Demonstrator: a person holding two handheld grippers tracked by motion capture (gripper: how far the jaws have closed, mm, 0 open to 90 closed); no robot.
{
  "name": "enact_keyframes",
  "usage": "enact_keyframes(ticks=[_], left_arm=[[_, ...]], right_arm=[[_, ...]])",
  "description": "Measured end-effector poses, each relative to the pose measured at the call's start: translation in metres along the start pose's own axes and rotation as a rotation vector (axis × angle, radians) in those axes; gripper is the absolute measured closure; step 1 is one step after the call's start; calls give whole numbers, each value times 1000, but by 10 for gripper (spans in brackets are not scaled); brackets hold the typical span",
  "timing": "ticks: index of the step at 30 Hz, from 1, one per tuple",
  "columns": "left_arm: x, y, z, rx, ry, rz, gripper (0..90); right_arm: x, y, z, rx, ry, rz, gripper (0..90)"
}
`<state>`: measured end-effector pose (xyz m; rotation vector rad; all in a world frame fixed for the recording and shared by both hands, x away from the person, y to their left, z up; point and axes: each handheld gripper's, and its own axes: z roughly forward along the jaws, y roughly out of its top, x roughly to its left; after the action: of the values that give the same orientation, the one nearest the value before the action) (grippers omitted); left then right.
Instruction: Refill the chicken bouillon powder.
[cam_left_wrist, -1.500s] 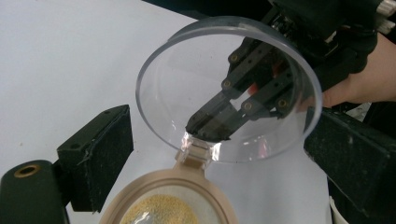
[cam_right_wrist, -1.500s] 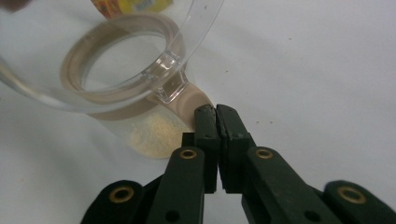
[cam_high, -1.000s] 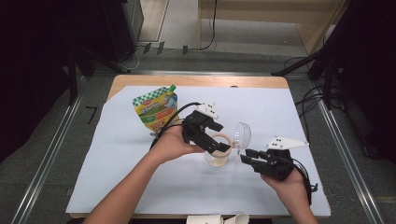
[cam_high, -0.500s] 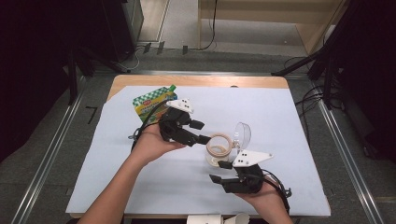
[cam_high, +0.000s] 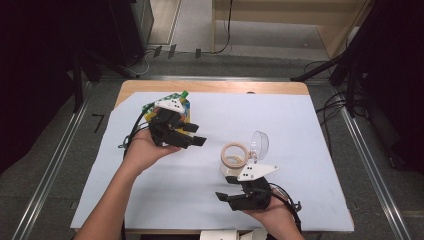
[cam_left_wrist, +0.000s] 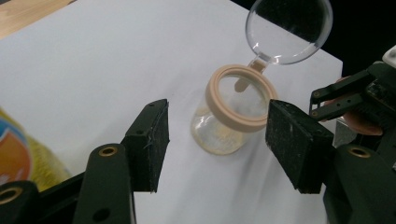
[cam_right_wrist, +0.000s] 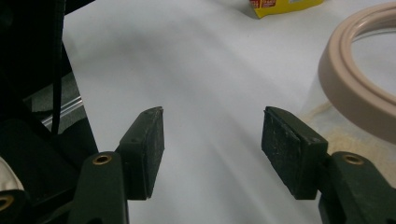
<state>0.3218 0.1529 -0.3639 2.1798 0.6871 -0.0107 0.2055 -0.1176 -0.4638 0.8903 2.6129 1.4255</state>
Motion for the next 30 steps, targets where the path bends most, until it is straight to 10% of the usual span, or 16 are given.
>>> enact_keyframes(ticks=[30], left_arm=[[52, -40, -88, -65, 193, -148, 387]], right_arm=[[1, -3, 7, 14, 10, -6, 405]])
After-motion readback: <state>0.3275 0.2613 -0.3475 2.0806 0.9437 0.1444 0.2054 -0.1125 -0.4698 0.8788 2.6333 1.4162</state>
